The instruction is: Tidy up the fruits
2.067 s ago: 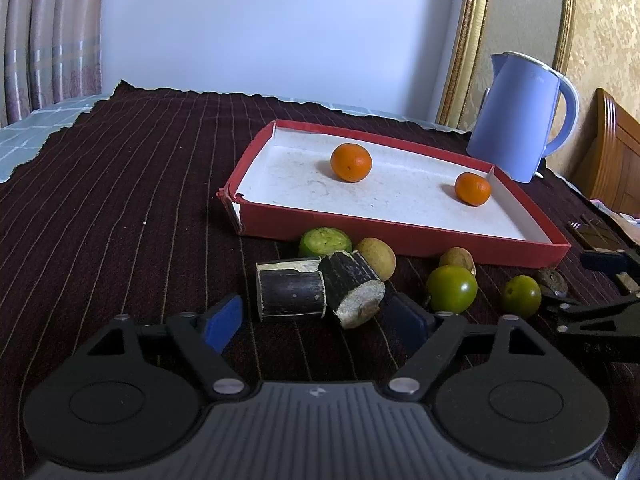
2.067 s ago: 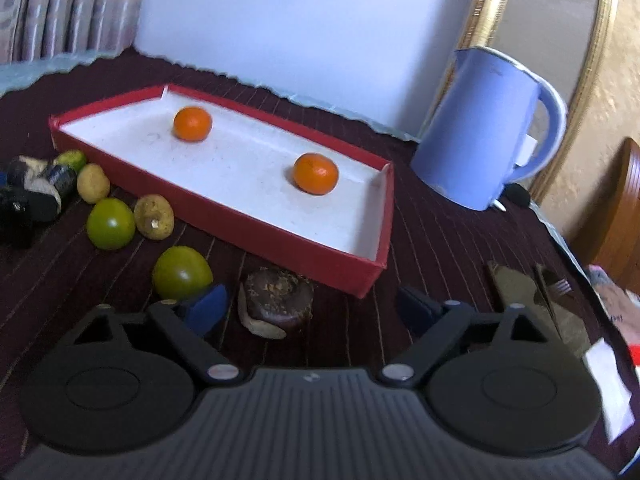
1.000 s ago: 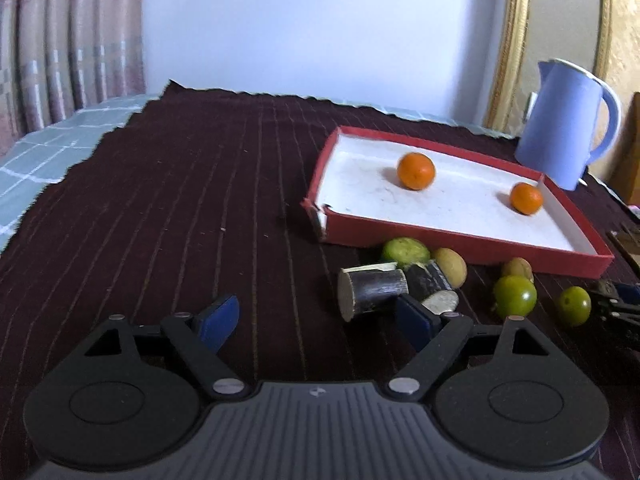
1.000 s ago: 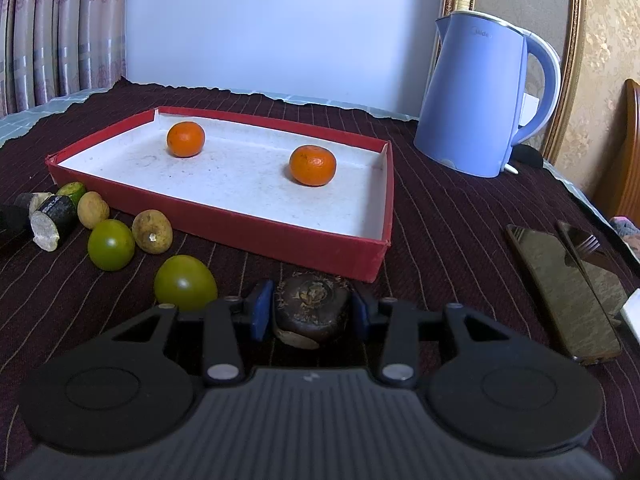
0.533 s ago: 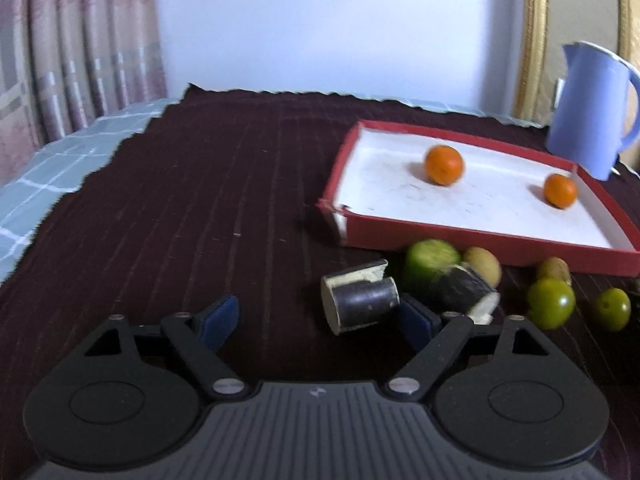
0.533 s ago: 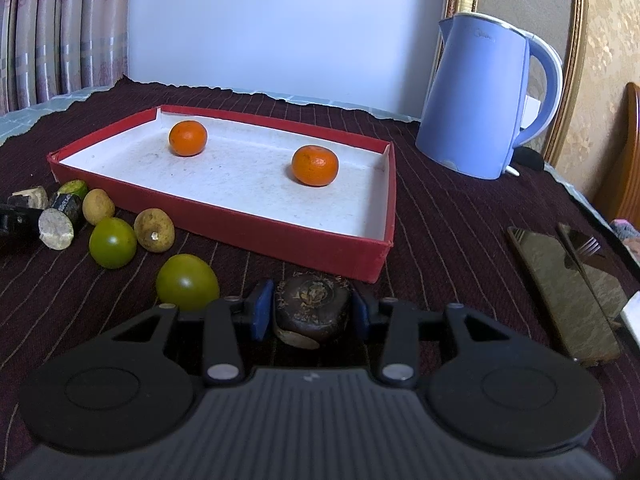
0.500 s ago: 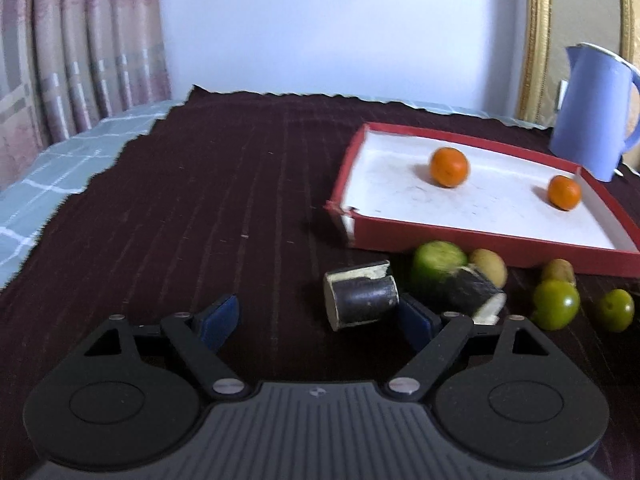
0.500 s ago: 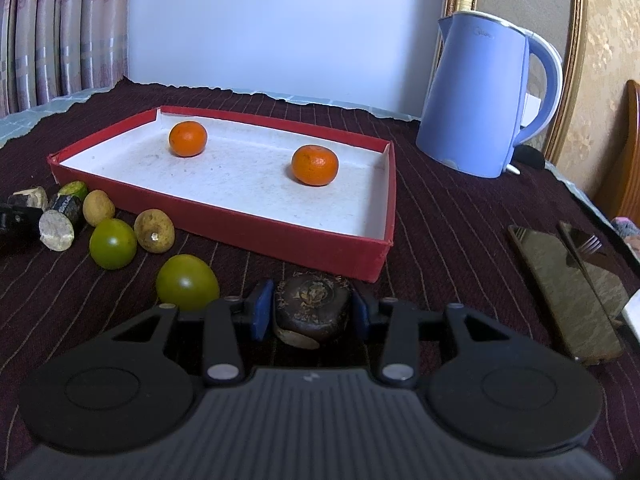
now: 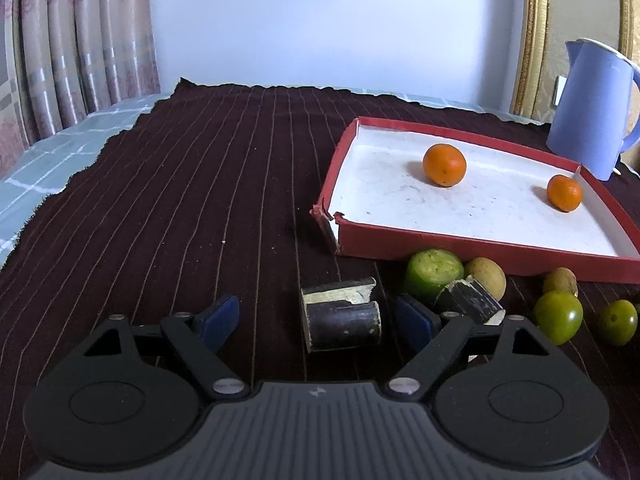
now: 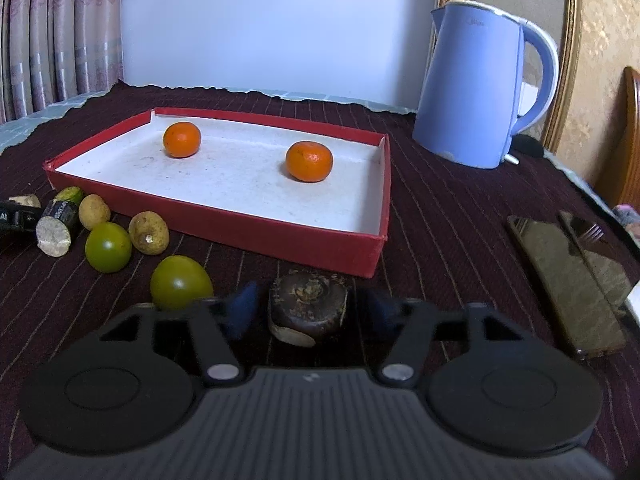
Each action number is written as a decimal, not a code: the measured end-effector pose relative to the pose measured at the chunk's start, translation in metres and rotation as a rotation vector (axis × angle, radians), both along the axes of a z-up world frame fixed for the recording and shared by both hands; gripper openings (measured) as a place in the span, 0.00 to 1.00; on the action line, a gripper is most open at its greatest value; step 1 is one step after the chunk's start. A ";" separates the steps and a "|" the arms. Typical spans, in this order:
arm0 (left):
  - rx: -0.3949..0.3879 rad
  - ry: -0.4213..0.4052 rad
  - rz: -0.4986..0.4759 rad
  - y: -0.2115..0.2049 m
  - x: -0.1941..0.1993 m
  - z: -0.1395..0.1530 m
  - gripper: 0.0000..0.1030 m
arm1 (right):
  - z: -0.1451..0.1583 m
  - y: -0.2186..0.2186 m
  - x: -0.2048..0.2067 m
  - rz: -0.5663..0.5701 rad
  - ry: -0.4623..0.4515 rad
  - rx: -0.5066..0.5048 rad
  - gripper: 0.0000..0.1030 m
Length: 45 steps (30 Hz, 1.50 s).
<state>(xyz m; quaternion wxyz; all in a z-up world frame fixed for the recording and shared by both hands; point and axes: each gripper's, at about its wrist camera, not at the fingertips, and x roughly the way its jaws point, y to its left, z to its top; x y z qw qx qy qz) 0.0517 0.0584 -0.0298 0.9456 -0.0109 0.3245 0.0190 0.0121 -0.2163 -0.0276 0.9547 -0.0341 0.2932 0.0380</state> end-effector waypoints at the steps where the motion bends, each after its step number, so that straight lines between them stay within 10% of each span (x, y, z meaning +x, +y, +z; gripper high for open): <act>1: 0.002 -0.001 0.003 0.000 0.000 0.000 0.81 | 0.000 -0.001 0.000 0.010 0.005 0.011 0.81; 5: 0.013 -0.005 0.012 -0.001 0.000 -0.001 0.80 | 0.000 0.002 -0.001 0.039 0.003 0.003 0.82; 9: 0.021 -0.012 0.030 -0.001 0.000 0.000 0.71 | 0.000 0.003 -0.001 0.028 0.001 0.002 0.58; 16: 0.030 -0.037 0.002 -0.004 -0.003 0.001 0.32 | 0.000 0.001 -0.002 0.011 -0.008 0.002 0.37; 45: -0.016 -0.113 -0.222 -0.070 -0.024 0.048 0.31 | 0.042 0.033 -0.019 -0.018 -0.139 0.070 0.37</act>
